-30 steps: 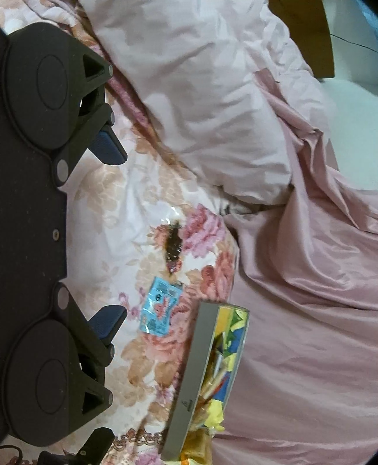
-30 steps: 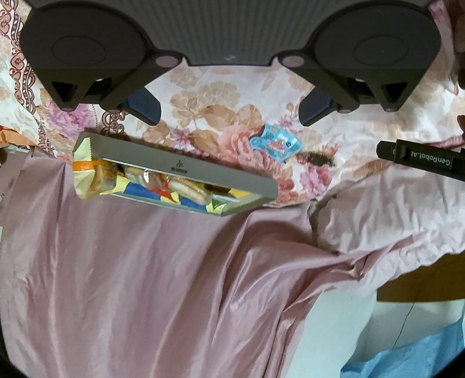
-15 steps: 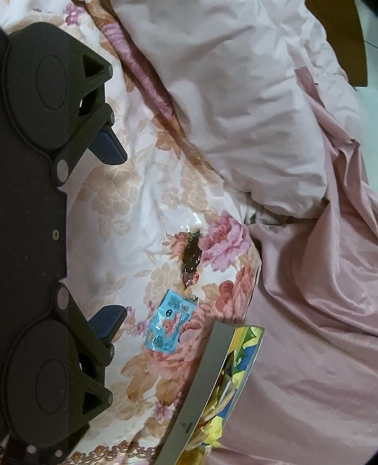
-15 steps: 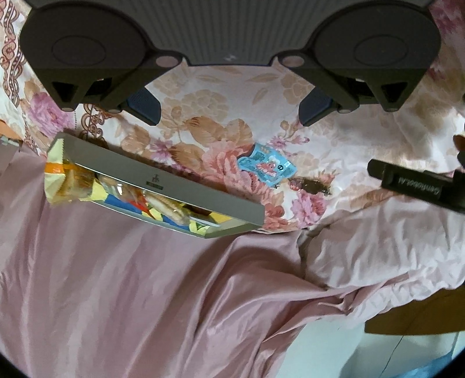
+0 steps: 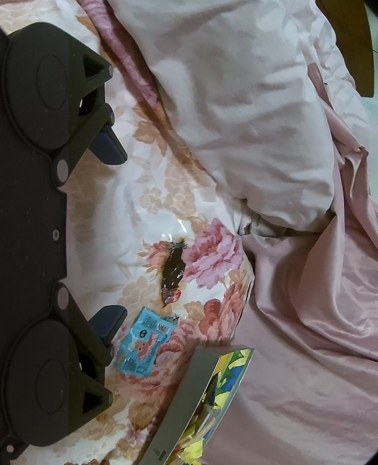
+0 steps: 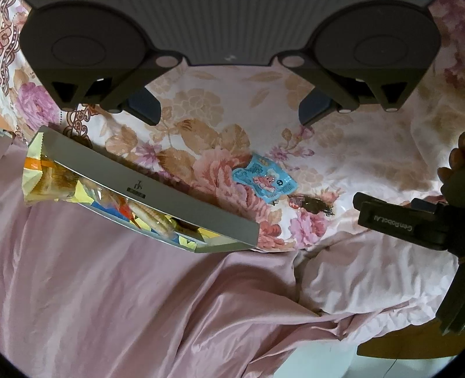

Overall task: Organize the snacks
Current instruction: 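Move both open tools toward the blue packet and dark jerky packet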

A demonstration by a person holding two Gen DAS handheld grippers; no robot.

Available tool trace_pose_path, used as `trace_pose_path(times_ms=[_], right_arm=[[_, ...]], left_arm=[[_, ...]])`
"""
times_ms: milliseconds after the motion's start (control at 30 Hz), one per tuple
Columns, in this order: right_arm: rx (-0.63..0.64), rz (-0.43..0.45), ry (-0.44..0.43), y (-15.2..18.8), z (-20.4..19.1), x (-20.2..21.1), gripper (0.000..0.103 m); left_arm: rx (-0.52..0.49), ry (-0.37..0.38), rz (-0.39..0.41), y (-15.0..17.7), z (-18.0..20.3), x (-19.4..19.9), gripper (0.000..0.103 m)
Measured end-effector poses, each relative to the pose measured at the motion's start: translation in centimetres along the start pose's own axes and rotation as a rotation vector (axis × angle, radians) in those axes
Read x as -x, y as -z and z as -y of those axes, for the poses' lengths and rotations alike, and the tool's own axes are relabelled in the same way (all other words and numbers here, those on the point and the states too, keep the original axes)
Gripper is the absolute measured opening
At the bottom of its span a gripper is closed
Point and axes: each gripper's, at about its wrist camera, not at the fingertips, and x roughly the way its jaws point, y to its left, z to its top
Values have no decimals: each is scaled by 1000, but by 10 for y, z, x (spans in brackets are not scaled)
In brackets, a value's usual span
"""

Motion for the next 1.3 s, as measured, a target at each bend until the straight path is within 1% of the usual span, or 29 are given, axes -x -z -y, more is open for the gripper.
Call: trace_pose_path(times_ms=[133,267,367,500,600,833,933,1100,1200,1233,1300], right_arm=[[16,-2,-7,-5,-1,-12,103],[74,18,-10,-12,-3,-29,103],[107,36,-9,-17,-4,-41,103],[109,43,-33,-24,0,-59,103],[120,41,-67,-28,2,-72,103],[154,22,-207,-37,-2,-102,103],[157,30,-245,-41,-6,-113,103],[153,23,-270,-43,-10,-136,103],[149,24,-292,-44,-12,-145,103],[152,32,-295,-45,-12,-147,103],[157,53,-303,-46,-13,-150,103]], left_arm=[[-7,-5,13,-3,1,-12,102],[-4,35,-14,-11,4,-26,102],[-23,48,1,-15,9,-33,102],[-49,57,17,-20,13,-43,102],[-56,66,27,-22,15,-52,102],[-83,97,40,-25,15,-72,102],[-118,129,39,-29,18,-80,102],[-264,188,67,-38,27,-93,102],[-338,259,69,-48,24,-105,102],[-348,283,68,-52,20,-109,102],[-332,349,72,-61,9,-116,102]])
